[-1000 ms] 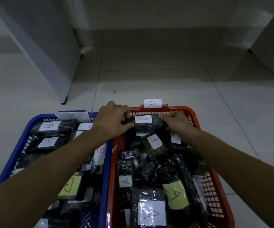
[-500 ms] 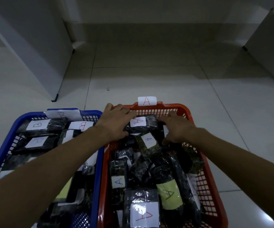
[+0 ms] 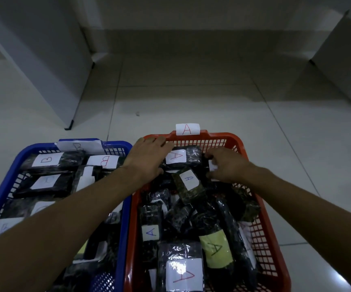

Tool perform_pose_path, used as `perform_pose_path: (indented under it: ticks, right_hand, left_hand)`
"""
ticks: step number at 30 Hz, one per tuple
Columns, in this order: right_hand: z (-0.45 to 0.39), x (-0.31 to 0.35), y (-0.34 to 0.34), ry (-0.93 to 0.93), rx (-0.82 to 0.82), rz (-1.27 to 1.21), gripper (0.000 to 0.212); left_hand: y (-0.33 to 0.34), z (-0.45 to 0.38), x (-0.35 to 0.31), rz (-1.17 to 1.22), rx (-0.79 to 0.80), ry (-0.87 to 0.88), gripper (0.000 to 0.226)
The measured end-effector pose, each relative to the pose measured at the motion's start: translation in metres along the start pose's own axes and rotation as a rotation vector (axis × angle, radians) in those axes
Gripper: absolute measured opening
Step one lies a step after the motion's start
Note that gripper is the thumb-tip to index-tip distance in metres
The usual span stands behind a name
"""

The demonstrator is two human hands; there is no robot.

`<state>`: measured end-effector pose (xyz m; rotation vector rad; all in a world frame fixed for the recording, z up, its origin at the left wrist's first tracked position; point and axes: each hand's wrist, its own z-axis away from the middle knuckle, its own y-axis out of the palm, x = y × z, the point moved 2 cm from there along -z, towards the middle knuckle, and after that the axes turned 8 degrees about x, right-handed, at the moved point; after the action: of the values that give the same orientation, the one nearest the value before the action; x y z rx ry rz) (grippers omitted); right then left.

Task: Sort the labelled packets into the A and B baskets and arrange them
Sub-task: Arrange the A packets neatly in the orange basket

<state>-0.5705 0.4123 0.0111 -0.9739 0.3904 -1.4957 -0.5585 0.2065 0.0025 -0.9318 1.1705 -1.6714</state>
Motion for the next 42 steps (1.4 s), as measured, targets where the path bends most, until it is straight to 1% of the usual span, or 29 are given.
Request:
perform_pose_path:
  ticks: [1, 2, 4, 5, 9, 11, 13, 15, 17, 18, 20, 21, 22, 23, 25, 26, 27, 29, 31, 32, 33, 34, 37, 39, 40, 41, 42]
  right_hand:
    - [0.008, 0.005, -0.001, 0.006, -0.007, -0.062, 0.038]
    - [0.015, 0.012, -0.001, -0.003, 0.004, -0.100, 0.039]
    - [0.026, 0.025, 0.007, -0.013, 0.103, -0.116, 0.051]
    - [0.029, 0.030, 0.010, -0.014, 0.143, -0.114, 0.050]
    - [0.034, 0.035, 0.009, 0.011, 0.176, -0.205, 0.023]
    - [0.035, 0.033, 0.008, 0.024, 0.184, -0.263, 0.020]
    - [0.042, 0.028, 0.000, 0.064, 0.181, -0.379, 0.014]
    - [0.052, 0.017, -0.014, 0.098, 0.147, -0.454, 0.016]
    - [0.060, 0.002, -0.030, 0.139, 0.078, -0.469, 0.021]
    - [0.063, -0.006, -0.036, 0.162, 0.018, -0.449, 0.023]
    - [0.062, -0.016, -0.039, 0.180, -0.112, -0.323, 0.026]
    - [0.058, -0.017, -0.038, 0.176, -0.163, -0.234, 0.028]
    - [0.052, -0.018, -0.035, 0.172, -0.194, -0.142, 0.031]
    - [0.046, -0.019, -0.031, 0.171, -0.208, -0.062, 0.033]
    - [0.036, -0.018, -0.022, 0.171, -0.223, 0.024, 0.035]
    - [0.033, -0.018, -0.018, 0.169, -0.239, 0.053, 0.034]
    - [0.032, -0.018, -0.014, 0.163, -0.259, 0.092, 0.033]
    - [0.032, -0.018, -0.009, 0.139, -0.311, 0.173, 0.028]
    - [0.037, -0.018, -0.008, 0.124, -0.350, 0.194, 0.025]
    - [0.042, -0.018, -0.010, 0.125, -0.352, 0.196, 0.027]
    - [0.047, -0.017, -0.011, 0.135, -0.328, 0.209, 0.034]
    - [0.052, -0.017, -0.013, 0.148, -0.265, 0.237, 0.042]
    - [0.064, -0.014, -0.012, 0.130, 0.061, 0.366, 0.059]
    - [0.068, -0.013, -0.008, 0.090, 0.254, 0.405, 0.068]
    - [0.070, -0.014, -0.006, 0.077, 0.305, 0.422, 0.073]
    - [0.070, -0.014, -0.002, 0.065, 0.308, 0.468, 0.078]
    - [0.070, -0.015, 0.001, 0.054, 0.277, 0.534, 0.082]
  left_hand:
    - [0.000, 0.000, 0.000, 0.008, -0.006, -0.008, 0.071]
    - [0.000, 0.000, 0.001, 0.005, -0.016, -0.018, 0.071]
    - [0.001, -0.002, -0.001, -0.007, -0.019, -0.025, 0.072]
    - [0.001, -0.002, -0.001, -0.004, -0.018, -0.024, 0.072]
    - [-0.002, -0.002, 0.001, 0.056, -0.007, 0.005, 0.067]
    - [-0.005, -0.001, 0.004, 0.078, -0.001, 0.007, 0.061]
    - [-0.007, 0.000, 0.005, 0.082, 0.000, -0.008, 0.056]
    - [-0.008, 0.001, 0.004, 0.082, 0.002, -0.015, 0.054]
    - [-0.010, 0.002, 0.001, 0.090, -0.020, -0.008, 0.050]
    - [-0.012, 0.002, 0.000, 0.108, -0.036, -0.003, 0.047]
    - [-0.017, 0.002, -0.003, 0.172, -0.053, 0.008, 0.039]
    - [-0.019, 0.001, -0.004, 0.218, -0.030, 0.018, 0.033]
    - [-0.022, 0.001, -0.006, 0.281, 0.029, 0.033, 0.029]
    - [-0.024, 0.002, -0.010, 0.361, 0.132, 0.048, 0.027]
    - [-0.025, 0.007, -0.022, 0.481, 0.377, 0.080, 0.035]
    - [-0.025, 0.011, -0.029, 0.495, 0.463, 0.089, 0.041]
    - [-0.024, 0.014, -0.036, 0.497, 0.517, 0.092, 0.047]
    - [-0.019, 0.018, -0.046, 0.488, 0.561, 0.090, 0.055]
    - [-0.015, 0.020, -0.053, 0.485, 0.571, 0.076, 0.061]
    - [-0.015, 0.020, -0.054, 0.502, 0.576, 0.060, 0.063]
    - [-0.015, 0.020, -0.053, 0.535, 0.584, 0.040, 0.062]
    - [-0.017, 0.019, -0.052, 0.578, 0.592, 0.021, 0.059]
    - [-0.023, 0.015, -0.043, 0.699, 0.632, 0.002, 0.046]
    - [-0.024, 0.017, -0.041, 0.692, 0.685, 0.006, 0.049]
    - [-0.022, 0.018, -0.043, 0.670, 0.698, 0.005, 0.054]
    - [-0.019, 0.019, -0.045, 0.655, 0.689, -0.001, 0.058]
    - [-0.017, 0.020, -0.048, 0.649, 0.658, -0.014, 0.062]
